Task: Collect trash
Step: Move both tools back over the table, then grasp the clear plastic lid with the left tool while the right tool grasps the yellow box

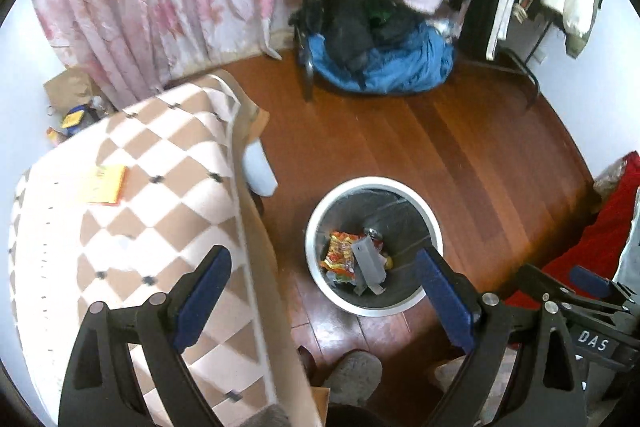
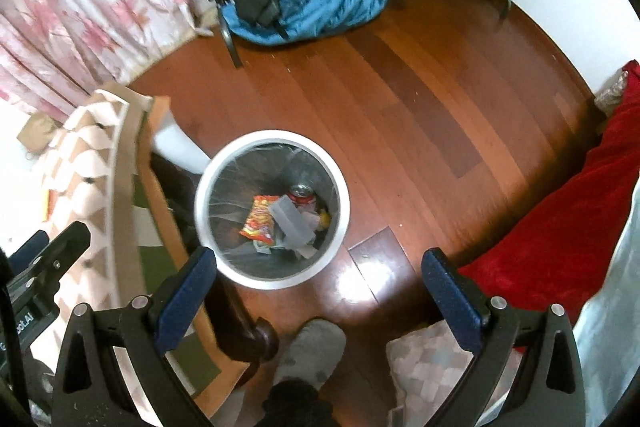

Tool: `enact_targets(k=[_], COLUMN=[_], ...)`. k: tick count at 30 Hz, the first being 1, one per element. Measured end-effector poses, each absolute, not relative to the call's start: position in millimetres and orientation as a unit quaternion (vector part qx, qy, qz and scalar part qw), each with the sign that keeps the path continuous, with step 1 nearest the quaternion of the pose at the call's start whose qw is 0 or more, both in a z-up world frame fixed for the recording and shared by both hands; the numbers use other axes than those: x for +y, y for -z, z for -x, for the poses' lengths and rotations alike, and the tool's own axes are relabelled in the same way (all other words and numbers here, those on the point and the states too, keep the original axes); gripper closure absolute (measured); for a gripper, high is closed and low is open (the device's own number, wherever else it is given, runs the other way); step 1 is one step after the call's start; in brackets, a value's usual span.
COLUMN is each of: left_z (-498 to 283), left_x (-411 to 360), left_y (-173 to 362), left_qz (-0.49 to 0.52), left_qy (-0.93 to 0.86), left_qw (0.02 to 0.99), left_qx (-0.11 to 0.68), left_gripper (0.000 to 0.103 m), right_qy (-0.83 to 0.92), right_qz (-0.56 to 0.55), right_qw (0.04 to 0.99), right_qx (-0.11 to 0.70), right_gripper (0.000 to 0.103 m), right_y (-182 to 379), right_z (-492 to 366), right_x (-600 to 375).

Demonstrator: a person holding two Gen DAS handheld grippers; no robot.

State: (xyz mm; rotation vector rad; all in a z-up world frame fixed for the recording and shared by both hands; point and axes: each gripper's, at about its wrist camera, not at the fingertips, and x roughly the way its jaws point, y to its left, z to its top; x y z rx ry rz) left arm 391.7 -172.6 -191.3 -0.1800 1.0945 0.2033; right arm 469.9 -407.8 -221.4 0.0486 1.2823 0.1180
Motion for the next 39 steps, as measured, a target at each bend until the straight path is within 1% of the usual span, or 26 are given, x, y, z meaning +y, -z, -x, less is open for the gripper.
enact_targets(k=[4, 7, 10, 12, 15, 19, 21, 23, 28, 34, 37, 39], left_z=[-369, -342, -313, -291, -263, -237, -226, -222, -221, -235, -238, -238], left_x=[-149, -113, -65, -28, 19, 72, 93, 109, 143, 171, 175, 178], left_y=[163, 148, 148, 160, 190, 239, 260, 276, 295, 299, 298, 298], left_qz=[0.088, 0.106, 0.118, 0.122, 0.124, 0.136, 0.138, 0.141, 0.155, 0.18, 0.182, 0.185], left_qy=[-0.132, -0.164, -0.207, -0.24, -0.28, -0.311, -0.325, -0.337, -0.355, -0.354, -0.35, -0.347], left_qw=[0.848, 0.851, 0.844, 0.833, 0.806, 0.767, 0.75, 0.741, 0.727, 0.724, 0.727, 0.728], left_qx=[0.506, 0.487, 0.481, 0.484, 0.507, 0.545, 0.559, 0.564, 0.567, 0.565, 0.562, 0.562], left_gripper=[0.009, 0.009, 0.009, 0.009, 0.009, 0.009, 0.009, 0.009, 0.009, 0.008, 0.008, 0.008], right_qy=[-0.085, -0.125, -0.168, -0.205, -0.24, -0.27, -0.285, -0.297, -0.331, -0.379, -0.387, -0.395], right_qz=[-0.039, -0.034, -0.013, 0.003, 0.019, 0.032, 0.041, 0.072, 0.195, 0.346, 0.396, 0.398], right_qw=[0.81, 0.812, 0.808, 0.796, 0.781, 0.75, 0.731, 0.721, 0.696, 0.635, 0.597, 0.581], right_qx=[0.578, 0.569, 0.565, 0.569, 0.577, 0.603, 0.618, 0.622, 0.607, 0.577, 0.58, 0.59], right_gripper=[0.0, 0.0, 0.0, 0.0, 0.0, 0.0, 0.002, 0.004, 0.004, 0.004, 0.004, 0.004], right_y=[181, 158, 145, 146, 159, 201, 224, 241, 267, 291, 308, 316], right_z=[-453, -443, -431, -422, -410, -405, -407, -412, -435, -455, -461, -467], right_x=[-393, -362, -315, -273, -217, -139, -100, -63, 25, 116, 142, 150])
